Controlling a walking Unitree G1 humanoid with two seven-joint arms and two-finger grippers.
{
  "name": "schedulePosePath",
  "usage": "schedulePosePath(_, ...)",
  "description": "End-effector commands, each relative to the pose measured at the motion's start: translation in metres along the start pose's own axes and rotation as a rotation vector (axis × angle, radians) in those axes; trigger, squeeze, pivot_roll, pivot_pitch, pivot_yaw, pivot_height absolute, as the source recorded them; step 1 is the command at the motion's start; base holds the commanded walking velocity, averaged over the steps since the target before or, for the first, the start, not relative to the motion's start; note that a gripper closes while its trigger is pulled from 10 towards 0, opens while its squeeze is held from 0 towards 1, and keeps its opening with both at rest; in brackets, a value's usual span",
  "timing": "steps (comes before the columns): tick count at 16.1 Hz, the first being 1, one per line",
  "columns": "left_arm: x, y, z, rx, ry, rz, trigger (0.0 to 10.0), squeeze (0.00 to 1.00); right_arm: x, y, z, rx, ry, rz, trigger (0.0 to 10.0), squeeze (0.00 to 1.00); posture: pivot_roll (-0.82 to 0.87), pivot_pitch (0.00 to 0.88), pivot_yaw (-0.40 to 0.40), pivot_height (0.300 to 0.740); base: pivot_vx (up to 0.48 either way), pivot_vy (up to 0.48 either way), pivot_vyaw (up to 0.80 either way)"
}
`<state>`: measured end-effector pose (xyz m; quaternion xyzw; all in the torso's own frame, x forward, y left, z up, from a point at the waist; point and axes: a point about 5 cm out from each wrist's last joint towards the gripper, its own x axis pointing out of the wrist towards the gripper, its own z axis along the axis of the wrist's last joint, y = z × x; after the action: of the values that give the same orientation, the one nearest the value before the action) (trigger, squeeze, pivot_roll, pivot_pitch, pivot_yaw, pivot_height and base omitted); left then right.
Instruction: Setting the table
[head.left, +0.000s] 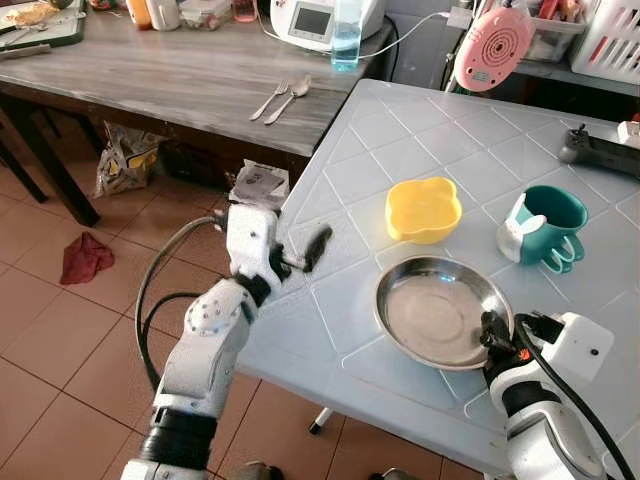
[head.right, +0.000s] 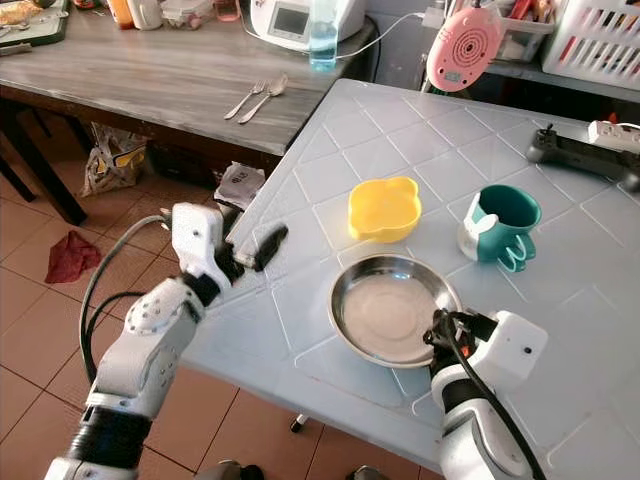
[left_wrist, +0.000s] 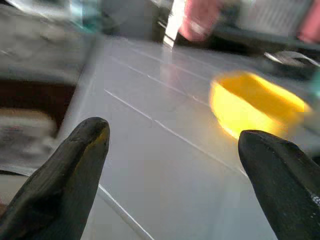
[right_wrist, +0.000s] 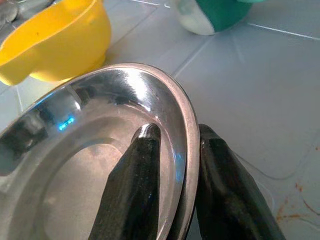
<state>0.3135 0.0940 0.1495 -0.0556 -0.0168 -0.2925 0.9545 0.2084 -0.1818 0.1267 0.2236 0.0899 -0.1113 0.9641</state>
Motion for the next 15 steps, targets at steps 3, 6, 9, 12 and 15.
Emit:
schedulePosePath(3,-0.008,-0.012,-0.008,-0.018,0.072,-0.163,10.0,0.0,-0.001,-0.005,-0.004,0.011,0.029,-0.038,10.0,1.0,-0.02,0.131,-0.009,0.714,0.0,0.0,0.0)
schedulePosePath(6,-0.011,-0.012,-0.01,-0.022,0.111,-0.237,10.0,0.0,-0.001,-0.008,-0.003,0.001,0.044,-0.044,10.0,1.0,-0.02,0.132,-0.007,0.714,0.0,0.0,0.0)
schedulePosePath(9,-0.011,-0.014,-0.008,-0.034,0.135,-0.328,10.0,0.0,-0.001,-0.01,-0.003,-0.002,0.078,-0.038,10.0,1.0,-0.02,0.132,-0.007,0.714,0.0,0.0,0.0)
schedulePosePath(12,-0.012,-0.014,-0.006,-0.043,0.162,-0.394,10.0,0.0,0.001,-0.008,0.011,-0.005,0.062,-0.046,10.0,1.0,-0.03,0.136,-0.006,0.714,0.0,0.0,0.0)
schedulePosePath(15,-0.016,-0.017,-0.01,-0.053,0.201,-0.455,10.0,0.0,-0.002,0.001,0.018,-0.011,0.077,-0.048,10.0,1.0,-0.03,0.137,-0.005,0.714,0.0,0.0,0.0)
